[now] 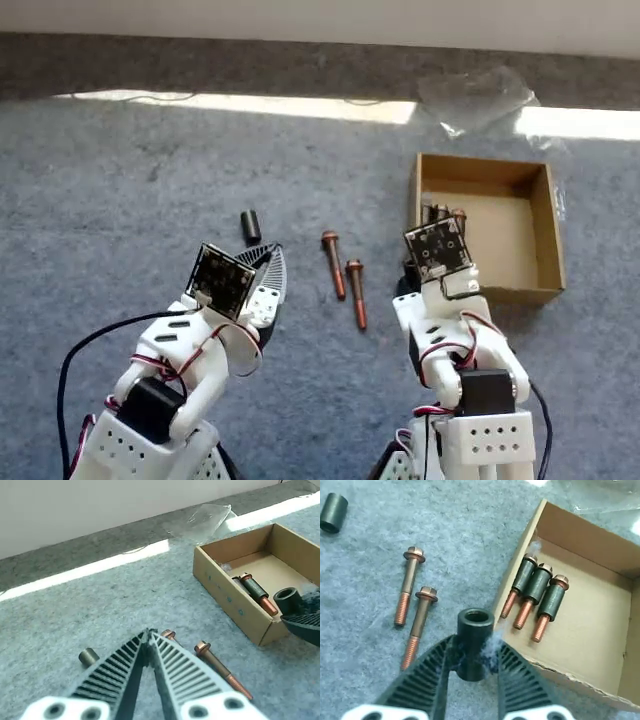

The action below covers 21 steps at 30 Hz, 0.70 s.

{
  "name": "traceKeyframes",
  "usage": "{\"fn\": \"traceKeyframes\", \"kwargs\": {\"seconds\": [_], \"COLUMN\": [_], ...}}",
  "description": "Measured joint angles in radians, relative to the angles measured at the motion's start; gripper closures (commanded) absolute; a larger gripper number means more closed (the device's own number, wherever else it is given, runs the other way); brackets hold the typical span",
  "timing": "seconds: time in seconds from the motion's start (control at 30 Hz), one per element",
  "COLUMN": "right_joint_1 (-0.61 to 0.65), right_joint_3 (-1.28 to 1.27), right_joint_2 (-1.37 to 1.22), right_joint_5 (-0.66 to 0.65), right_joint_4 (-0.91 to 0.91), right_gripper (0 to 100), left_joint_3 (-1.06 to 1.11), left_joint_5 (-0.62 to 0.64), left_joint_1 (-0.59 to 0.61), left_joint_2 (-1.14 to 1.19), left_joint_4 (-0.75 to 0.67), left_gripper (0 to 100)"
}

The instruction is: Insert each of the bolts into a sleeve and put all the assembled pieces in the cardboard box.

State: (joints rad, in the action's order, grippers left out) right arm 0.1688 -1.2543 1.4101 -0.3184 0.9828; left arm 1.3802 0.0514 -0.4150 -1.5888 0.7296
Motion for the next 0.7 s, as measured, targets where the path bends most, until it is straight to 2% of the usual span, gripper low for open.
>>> {"fn": "traceKeyframes", "kwargs": {"seconds": [0.13,0.4,0.7], "right_joint_1": [-0.003,-0.034,-0.091], "right_joint_3": [-0.006,-0.006,-0.097], "right_joint_2": [0.028,0.080,0.084], "right_joint_5": [0.048,0.081,0.115], "right_joint_4": [-0.006,-0.006,-0.112], "right_gripper": [99.4,99.4,99.4], "left_joint_3": [-0.020,-0.252,-0.534], "left_joint_5": [0.000,0.006,0.229], "left_joint_1": [-0.021,-0.026,-0.066], "left_joint_2": [0.020,0.405,0.925], "left_joint_4": [0.002,0.002,0.002], "left_gripper": [98,98,98]}}
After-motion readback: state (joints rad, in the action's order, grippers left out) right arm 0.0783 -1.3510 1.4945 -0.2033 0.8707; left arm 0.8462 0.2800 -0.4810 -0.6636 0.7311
